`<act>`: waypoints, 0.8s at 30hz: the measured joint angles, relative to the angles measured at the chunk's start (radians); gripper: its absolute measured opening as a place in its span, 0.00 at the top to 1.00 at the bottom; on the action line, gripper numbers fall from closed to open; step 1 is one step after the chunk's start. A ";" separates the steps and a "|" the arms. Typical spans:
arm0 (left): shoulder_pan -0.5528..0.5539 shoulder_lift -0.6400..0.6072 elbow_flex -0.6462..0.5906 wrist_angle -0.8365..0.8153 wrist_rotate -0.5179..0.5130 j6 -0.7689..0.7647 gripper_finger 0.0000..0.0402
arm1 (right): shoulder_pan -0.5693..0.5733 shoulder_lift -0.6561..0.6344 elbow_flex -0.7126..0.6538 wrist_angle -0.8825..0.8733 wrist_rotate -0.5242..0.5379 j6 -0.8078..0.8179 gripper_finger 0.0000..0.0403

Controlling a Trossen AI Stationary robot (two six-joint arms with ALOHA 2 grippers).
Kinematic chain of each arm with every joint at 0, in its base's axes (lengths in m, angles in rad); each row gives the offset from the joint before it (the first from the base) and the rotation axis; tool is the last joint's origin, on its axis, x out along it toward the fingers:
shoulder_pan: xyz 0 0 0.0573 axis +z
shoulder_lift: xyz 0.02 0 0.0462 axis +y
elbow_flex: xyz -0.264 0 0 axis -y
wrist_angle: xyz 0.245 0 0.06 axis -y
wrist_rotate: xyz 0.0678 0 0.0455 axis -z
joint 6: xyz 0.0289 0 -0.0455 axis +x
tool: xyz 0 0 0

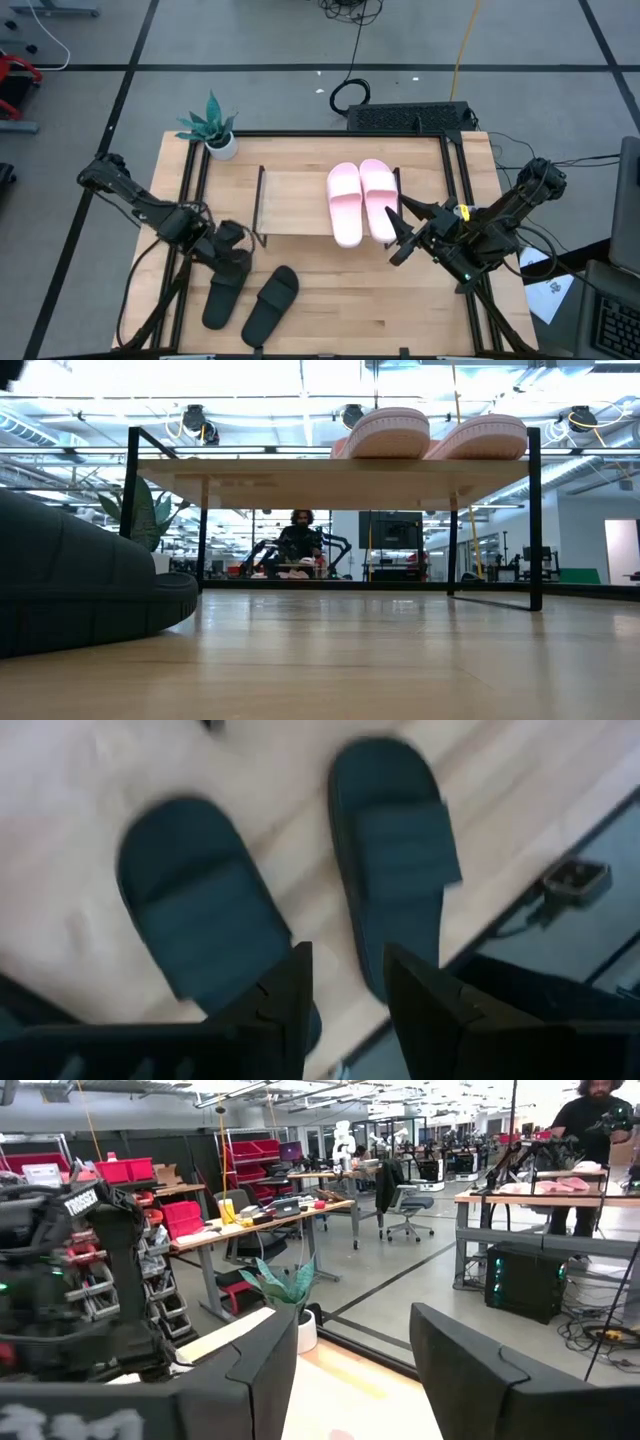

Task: Pick and place slides into the shelf
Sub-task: Put the left black slipper on the shelf

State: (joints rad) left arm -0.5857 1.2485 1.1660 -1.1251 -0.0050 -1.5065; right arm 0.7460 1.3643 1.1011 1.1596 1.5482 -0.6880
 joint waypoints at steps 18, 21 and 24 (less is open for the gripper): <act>-0.362 0.111 0.000 -0.046 -0.075 -0.310 0.70 | 0.000 -0.015 0.000 0.000 0.000 -0.114 0.55; -0.377 0.162 0.000 -0.044 -0.069 -0.293 0.70 | 0.000 -0.015 0.000 -0.001 0.000 -0.113 0.55; -0.380 0.196 0.000 -0.044 -0.066 -0.258 0.70 | 0.000 -0.015 0.000 0.000 -0.001 -0.113 0.55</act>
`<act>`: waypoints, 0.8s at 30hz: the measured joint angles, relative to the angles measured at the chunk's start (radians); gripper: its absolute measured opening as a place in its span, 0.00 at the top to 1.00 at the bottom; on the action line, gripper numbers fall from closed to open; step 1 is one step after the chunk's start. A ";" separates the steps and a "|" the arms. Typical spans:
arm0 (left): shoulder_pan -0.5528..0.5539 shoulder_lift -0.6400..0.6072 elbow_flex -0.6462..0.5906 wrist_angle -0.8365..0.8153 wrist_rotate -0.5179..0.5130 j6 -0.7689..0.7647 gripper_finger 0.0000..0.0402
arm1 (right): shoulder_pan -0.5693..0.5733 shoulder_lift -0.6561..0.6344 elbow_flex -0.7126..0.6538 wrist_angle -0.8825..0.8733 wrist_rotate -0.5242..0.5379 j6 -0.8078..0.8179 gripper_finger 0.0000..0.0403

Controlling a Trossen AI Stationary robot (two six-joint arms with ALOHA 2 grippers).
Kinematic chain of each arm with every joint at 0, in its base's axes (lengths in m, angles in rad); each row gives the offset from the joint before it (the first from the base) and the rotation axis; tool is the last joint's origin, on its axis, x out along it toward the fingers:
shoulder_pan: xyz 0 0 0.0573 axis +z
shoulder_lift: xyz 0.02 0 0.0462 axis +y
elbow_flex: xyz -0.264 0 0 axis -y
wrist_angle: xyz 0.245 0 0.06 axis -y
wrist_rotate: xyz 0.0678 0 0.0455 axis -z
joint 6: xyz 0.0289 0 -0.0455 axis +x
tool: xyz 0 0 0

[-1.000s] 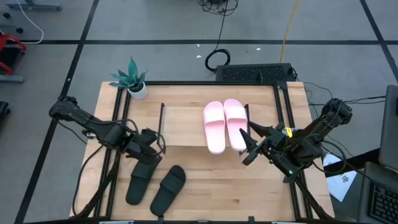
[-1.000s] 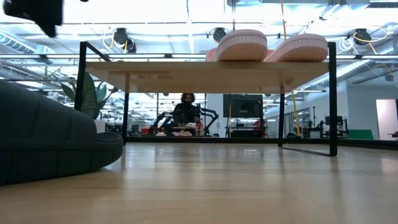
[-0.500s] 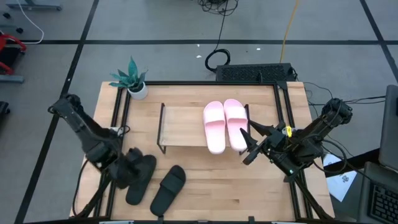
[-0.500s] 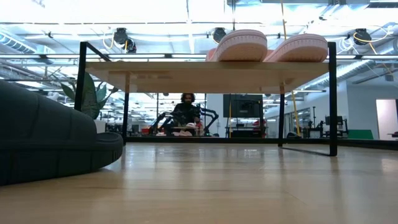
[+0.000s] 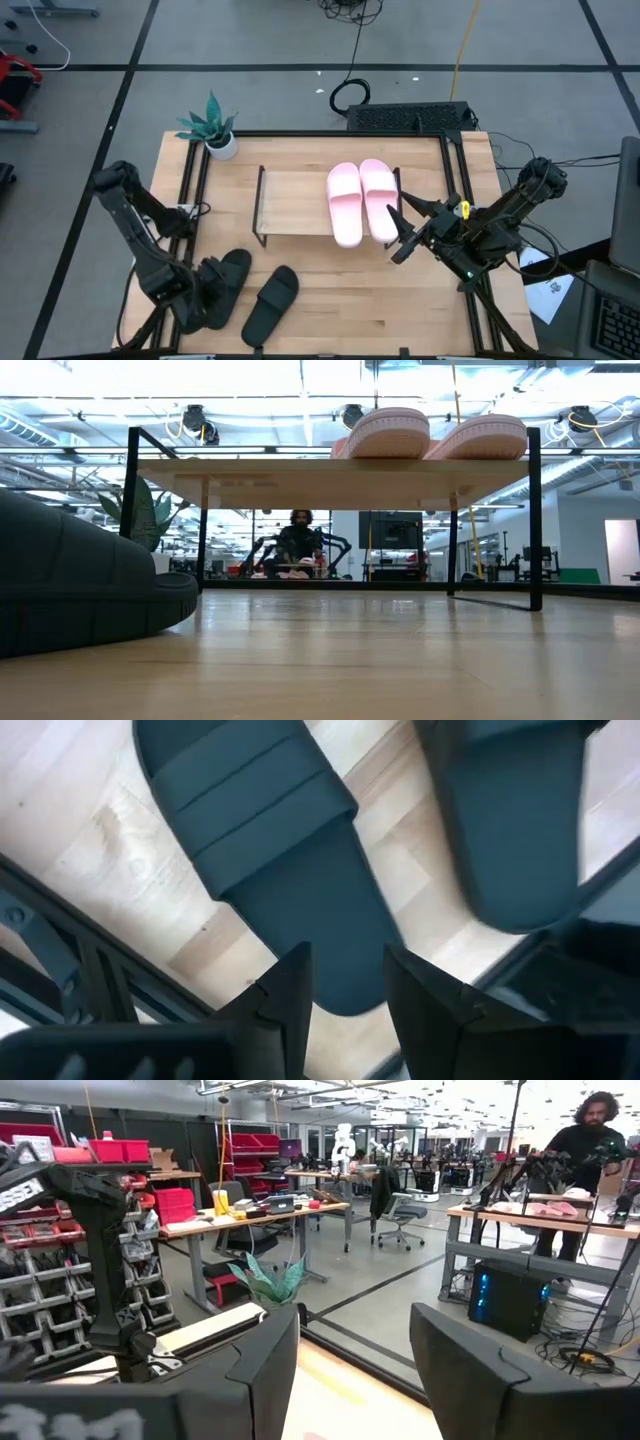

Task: Pick and place slides into the shelf
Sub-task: Put the left black slipper on the shelf

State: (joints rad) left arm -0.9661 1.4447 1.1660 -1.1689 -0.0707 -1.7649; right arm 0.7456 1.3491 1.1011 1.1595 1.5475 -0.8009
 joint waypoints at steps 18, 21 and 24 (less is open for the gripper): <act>0.002 0.191 0.000 -0.021 -0.040 0.285 0.70 | 0.000 0.000 0.000 0.000 -0.003 0.003 0.55; 0.002 0.226 0.000 -0.053 -0.044 0.297 0.70 | 0.000 0.000 0.000 0.000 -0.004 0.003 0.55; 0.002 0.257 0.000 -0.066 -0.044 0.315 0.70 | 0.000 0.000 0.000 0.000 -0.003 0.003 0.55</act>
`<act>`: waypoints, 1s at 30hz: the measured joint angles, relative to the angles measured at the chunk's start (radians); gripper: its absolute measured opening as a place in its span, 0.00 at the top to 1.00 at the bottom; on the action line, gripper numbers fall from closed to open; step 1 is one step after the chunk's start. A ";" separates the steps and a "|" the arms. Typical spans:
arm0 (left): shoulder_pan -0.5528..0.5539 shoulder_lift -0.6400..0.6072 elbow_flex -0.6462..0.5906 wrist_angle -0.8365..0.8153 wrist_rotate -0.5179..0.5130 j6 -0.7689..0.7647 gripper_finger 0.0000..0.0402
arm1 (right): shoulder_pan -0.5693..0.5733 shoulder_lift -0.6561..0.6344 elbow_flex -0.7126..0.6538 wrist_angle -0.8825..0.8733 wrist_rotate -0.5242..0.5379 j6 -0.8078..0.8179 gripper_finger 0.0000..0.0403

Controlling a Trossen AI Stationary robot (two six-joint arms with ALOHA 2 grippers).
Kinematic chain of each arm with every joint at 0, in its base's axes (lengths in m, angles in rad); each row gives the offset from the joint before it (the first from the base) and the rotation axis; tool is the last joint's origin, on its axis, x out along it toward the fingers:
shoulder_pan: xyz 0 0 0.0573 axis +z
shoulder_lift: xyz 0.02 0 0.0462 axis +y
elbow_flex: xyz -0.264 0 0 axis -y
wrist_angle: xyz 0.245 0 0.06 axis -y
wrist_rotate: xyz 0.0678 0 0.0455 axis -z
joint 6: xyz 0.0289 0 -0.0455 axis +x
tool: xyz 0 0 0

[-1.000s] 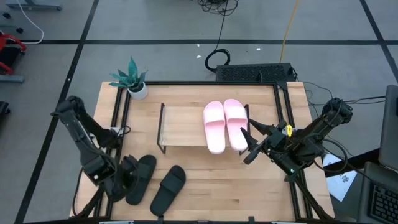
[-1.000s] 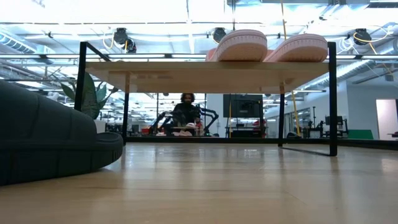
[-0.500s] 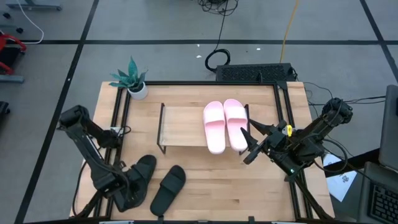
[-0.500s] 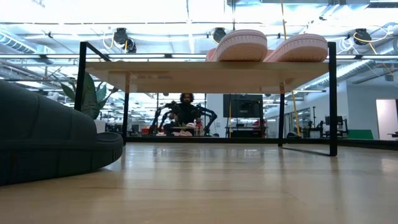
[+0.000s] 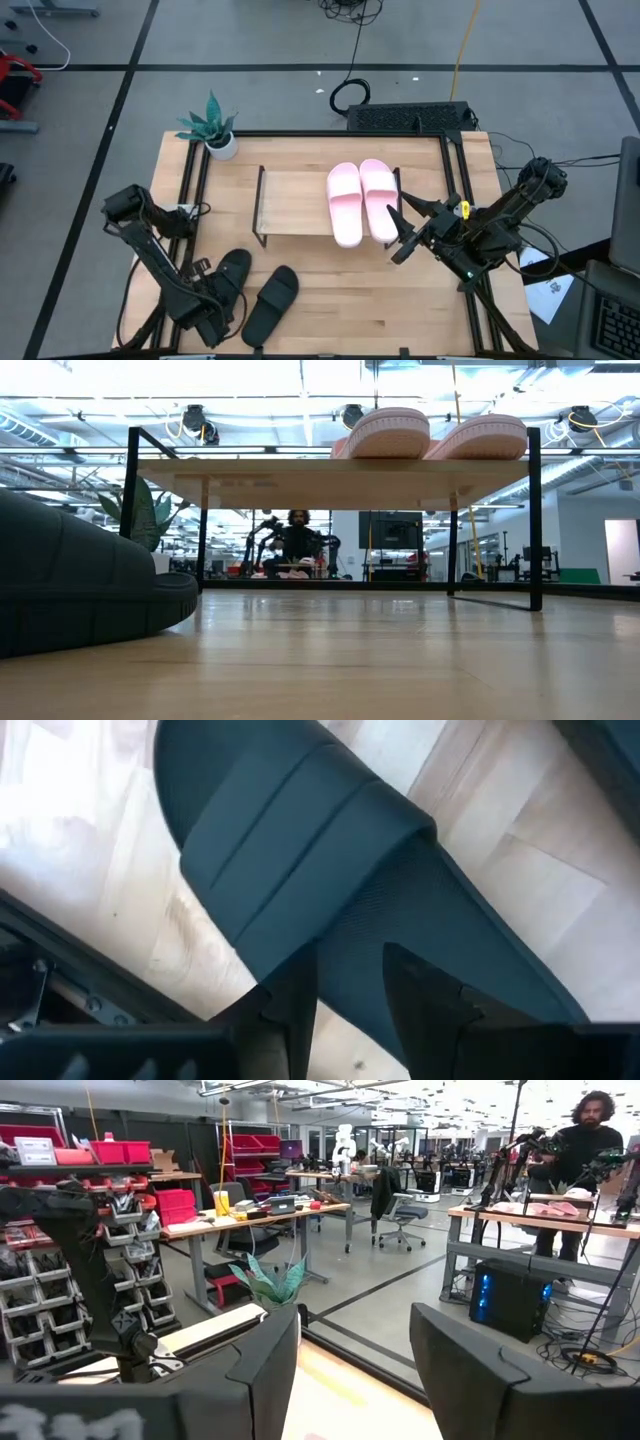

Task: Pick and place slides into the shelf
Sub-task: Put the left black slipper on the shelf

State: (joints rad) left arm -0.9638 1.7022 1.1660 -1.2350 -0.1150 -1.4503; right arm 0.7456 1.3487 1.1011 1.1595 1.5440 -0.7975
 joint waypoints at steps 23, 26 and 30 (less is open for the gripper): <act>0.022 0.091 0.001 -0.090 -0.077 -0.017 0.70 | 0.000 0.000 0.000 0.000 0.004 0.026 0.55; 0.022 0.091 0.001 -0.099 -0.100 0.000 0.70 | 0.000 0.000 0.000 0.000 0.004 0.026 0.55; 0.023 0.090 0.001 -0.099 -0.133 0.006 0.70 | 0.000 0.000 0.000 0.000 0.004 0.026 0.55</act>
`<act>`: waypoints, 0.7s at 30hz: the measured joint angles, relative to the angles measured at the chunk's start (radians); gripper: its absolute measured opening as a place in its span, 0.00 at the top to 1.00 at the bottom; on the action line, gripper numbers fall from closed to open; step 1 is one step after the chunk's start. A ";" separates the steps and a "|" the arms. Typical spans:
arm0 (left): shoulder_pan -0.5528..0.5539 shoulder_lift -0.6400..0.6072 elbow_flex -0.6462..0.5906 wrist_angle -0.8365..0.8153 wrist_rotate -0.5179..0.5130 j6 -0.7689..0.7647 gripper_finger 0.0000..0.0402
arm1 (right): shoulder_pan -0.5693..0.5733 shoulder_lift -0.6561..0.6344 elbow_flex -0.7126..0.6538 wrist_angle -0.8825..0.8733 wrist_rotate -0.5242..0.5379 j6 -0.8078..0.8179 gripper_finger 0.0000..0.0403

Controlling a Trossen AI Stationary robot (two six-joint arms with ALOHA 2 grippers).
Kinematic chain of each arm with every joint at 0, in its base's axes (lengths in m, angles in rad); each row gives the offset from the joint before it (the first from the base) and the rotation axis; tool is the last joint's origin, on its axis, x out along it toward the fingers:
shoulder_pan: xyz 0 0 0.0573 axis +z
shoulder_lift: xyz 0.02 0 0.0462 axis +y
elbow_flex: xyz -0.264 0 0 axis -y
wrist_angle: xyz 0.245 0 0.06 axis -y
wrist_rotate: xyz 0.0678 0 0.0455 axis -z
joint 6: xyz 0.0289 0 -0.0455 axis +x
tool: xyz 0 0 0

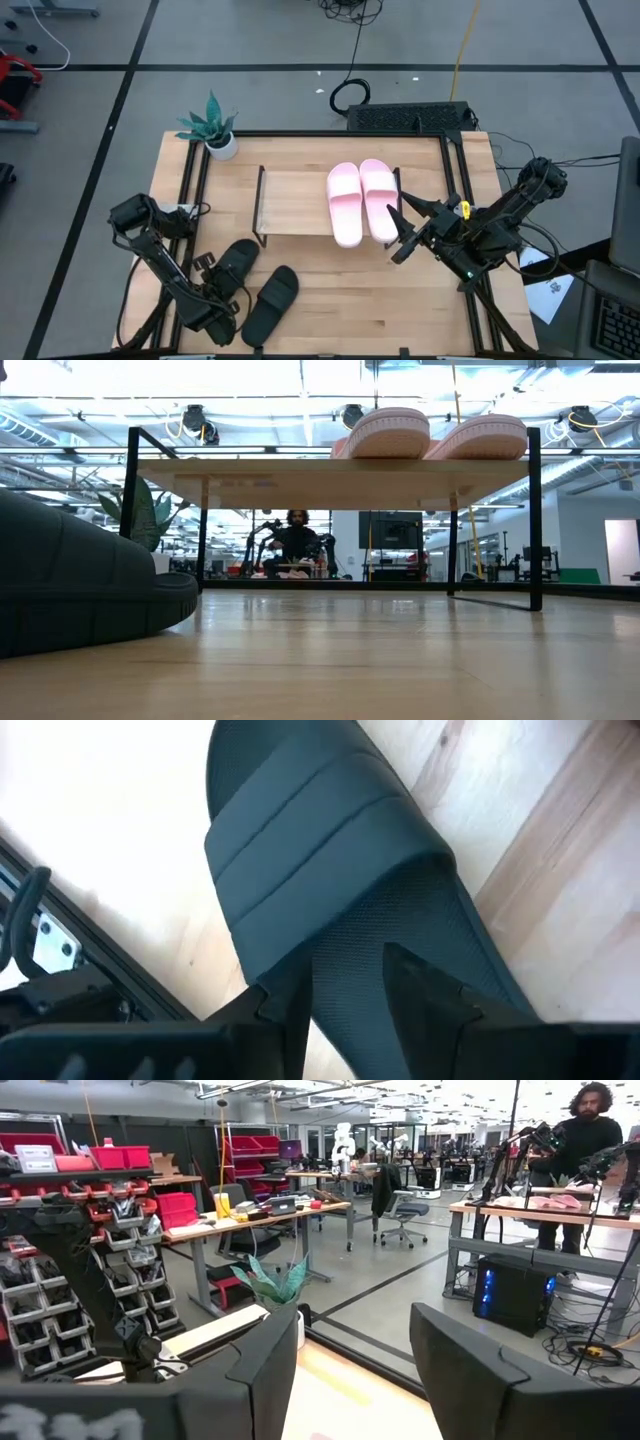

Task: Pick and place slides into the shelf
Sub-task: Put the left black slipper on the shelf

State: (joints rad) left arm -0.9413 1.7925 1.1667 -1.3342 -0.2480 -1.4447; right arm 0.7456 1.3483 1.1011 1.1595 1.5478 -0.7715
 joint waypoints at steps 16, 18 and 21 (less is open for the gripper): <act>-0.001 0.000 0.000 -0.034 -0.102 0.049 0.70 | 0.000 0.000 0.000 0.000 0.000 0.001 0.55; -0.001 0.000 0.000 -0.034 -0.116 0.055 0.70 | 0.000 0.000 0.000 0.000 0.000 0.001 0.55; -0.001 0.000 0.000 -0.034 -0.146 0.058 0.70 | 0.000 0.000 0.000 -0.003 0.000 0.001 0.55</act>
State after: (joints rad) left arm -0.9421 1.7924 1.1667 -1.3678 -0.3938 -1.3869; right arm 0.7456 1.3483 1.1011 1.1569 1.5478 -0.7708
